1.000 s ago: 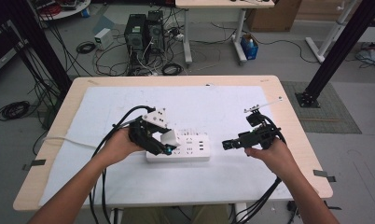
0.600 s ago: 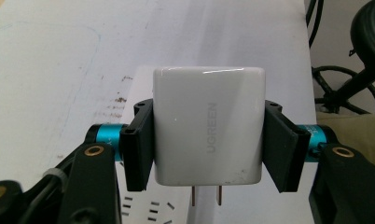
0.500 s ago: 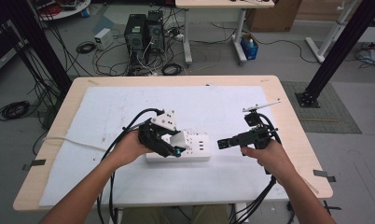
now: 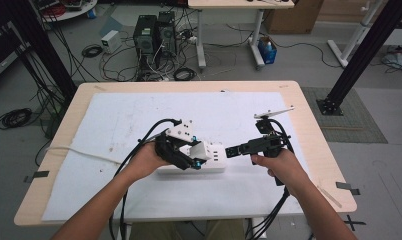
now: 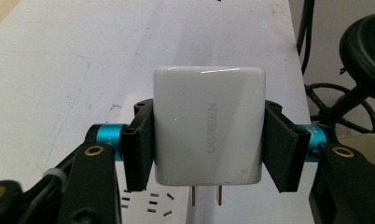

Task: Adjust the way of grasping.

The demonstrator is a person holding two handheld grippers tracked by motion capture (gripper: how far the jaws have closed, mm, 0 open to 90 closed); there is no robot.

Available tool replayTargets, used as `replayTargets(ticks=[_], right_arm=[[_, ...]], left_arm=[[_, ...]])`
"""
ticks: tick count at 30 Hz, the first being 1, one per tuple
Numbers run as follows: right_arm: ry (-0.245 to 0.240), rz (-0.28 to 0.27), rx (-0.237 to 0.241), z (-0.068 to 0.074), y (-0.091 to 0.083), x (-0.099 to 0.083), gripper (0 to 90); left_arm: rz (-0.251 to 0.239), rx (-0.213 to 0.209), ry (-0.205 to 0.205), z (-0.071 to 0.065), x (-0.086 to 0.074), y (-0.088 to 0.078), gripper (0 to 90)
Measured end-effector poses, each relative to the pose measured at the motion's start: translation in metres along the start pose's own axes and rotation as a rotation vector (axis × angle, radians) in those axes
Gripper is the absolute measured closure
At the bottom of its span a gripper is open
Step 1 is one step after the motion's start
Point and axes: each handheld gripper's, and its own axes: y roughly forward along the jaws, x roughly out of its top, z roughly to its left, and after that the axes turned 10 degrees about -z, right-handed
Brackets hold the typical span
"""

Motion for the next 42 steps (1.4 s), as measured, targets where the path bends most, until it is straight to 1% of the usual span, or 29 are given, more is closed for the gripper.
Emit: replayTargets(ticks=[2,5,8,9,13,16,19,22,24,26,31,36,37,38,39,40,42], right_arm=[[-0.001,0.002,0.007,0.001,0.002,0.001,12.2],[0.004,0.005,0.011,0.003,0.006,0.002,12.2],[0.019,0.010,0.022,0.005,0.009,0.003,12.2],[0.028,0.014,0.019,0.006,0.010,0.003,12.2],[0.033,0.028,0.017,0.008,0.018,0.005,12.2],[0.053,0.037,0.022,0.010,0.024,0.007,12.2],[0.051,0.050,0.033,0.013,0.030,0.009,12.2],[0.057,0.064,0.030,0.015,0.035,0.010,12.2],[0.068,0.067,0.027,0.015,0.039,0.011,12.2],[0.107,0.080,0.036,0.015,0.042,0.011,12.3],[0.138,0.097,0.033,0.014,0.047,0.013,12.3],[0.143,0.108,0.026,0.012,0.052,0.013,12.6],[0.144,0.107,0.026,0.012,0.053,0.013,13.4],[0.144,0.106,0.029,0.012,0.053,0.014,19.0],[0.145,0.097,0.039,0.012,0.053,0.013,19.3],[0.144,0.103,0.038,0.012,0.053,0.014,19.4],[0.142,0.105,0.047,0.012,0.055,0.013,25.9]], left_arm=[[-0.001,0.002,0.010,-0.001,0.000,0.001,42.5],[-0.011,0.004,0.011,-0.002,0.001,0.002,42.5],[-0.015,0.009,0.021,-0.003,0.002,0.004,42.5],[-0.014,0.008,0.024,-0.003,0.002,0.004,42.4],[-0.022,0.015,0.033,-0.005,0.004,0.007,42.5],[-0.024,0.017,0.044,-0.007,0.006,0.009,42.4],[-0.026,0.018,0.053,-0.008,0.007,0.011,42.5],[-0.031,0.019,0.057,-0.010,0.008,0.013,42.5],[-0.035,0.017,0.056,-0.010,0.008,0.015,42.4],[-0.030,0.013,0.057,-0.010,0.009,0.016,42.4],[-0.035,0.012,0.054,-0.011,0.009,0.017,42.4],[-0.037,0.012,0.059,-0.011,0.010,0.018,42.4],[-0.035,0.012,0.059,-0.011,0.010,0.018,42.4],[-0.034,0.012,0.059,-0.011,0.010,0.018,42.4],[-0.036,0.014,0.057,-0.011,0.010,0.018,42.4],[-0.036,0.015,0.057,-0.012,0.010,0.019,42.5],[-0.037,0.018,0.059,-0.012,0.010,0.019,42.4]])
